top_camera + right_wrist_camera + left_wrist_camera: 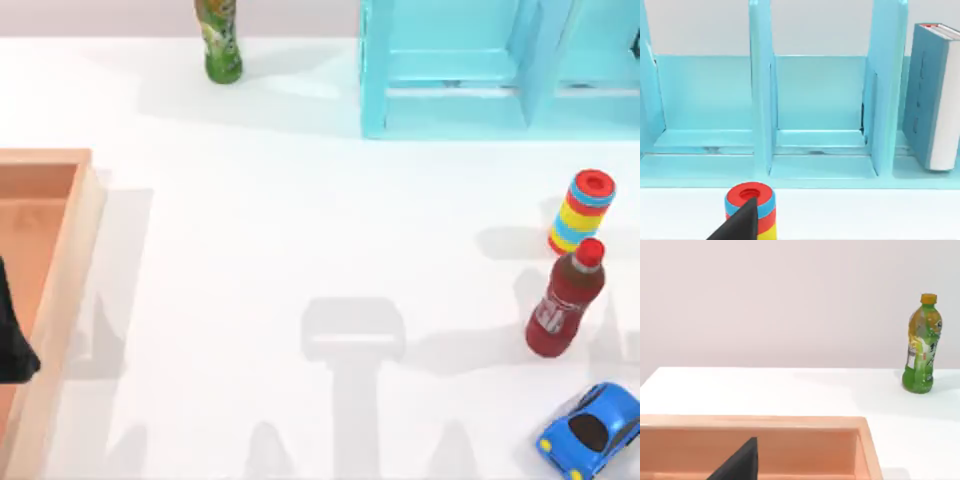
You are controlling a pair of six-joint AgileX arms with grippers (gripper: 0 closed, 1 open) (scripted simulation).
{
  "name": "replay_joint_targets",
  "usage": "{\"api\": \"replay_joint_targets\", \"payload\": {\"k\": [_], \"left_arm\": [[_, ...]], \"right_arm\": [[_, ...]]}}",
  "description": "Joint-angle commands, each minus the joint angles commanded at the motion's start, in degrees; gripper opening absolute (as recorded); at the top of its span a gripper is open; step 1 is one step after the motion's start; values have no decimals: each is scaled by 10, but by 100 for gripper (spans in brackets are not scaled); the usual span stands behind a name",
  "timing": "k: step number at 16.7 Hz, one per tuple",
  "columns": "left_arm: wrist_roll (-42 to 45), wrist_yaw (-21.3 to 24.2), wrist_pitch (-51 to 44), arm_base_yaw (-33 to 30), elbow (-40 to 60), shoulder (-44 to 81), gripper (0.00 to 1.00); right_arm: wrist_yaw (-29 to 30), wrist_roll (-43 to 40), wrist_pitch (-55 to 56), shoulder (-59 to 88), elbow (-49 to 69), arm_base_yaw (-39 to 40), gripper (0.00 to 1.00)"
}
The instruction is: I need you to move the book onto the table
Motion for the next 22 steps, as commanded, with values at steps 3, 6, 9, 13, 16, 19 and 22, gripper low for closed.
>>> {"api": "replay_joint_targets", "payload": {"k": [3, 6, 9, 13, 16, 19, 22], "left_arm": [[0, 0, 0, 0, 0, 0, 100], [0, 0, 0, 0, 0, 0, 100], [0, 0, 0, 0, 0, 0, 100], [0, 0, 0, 0, 0, 0, 100], [0, 0, 0, 0, 0, 0, 100], [0, 0, 0, 0, 0, 0, 100], [0, 0, 0, 0, 0, 0, 100]], "right_arm": [[-1, 0, 3, 5, 2, -1, 100], [-9, 0, 34, 56, 22, -9, 100], [-24, 1, 94, 153, 61, -25, 100], [-52, 2, 206, 336, 134, -56, 100], [-77, 3, 306, 498, 198, -83, 100], [-104, 4, 411, 671, 266, -113, 100], [-130, 6, 516, 843, 334, -143, 100]]}}
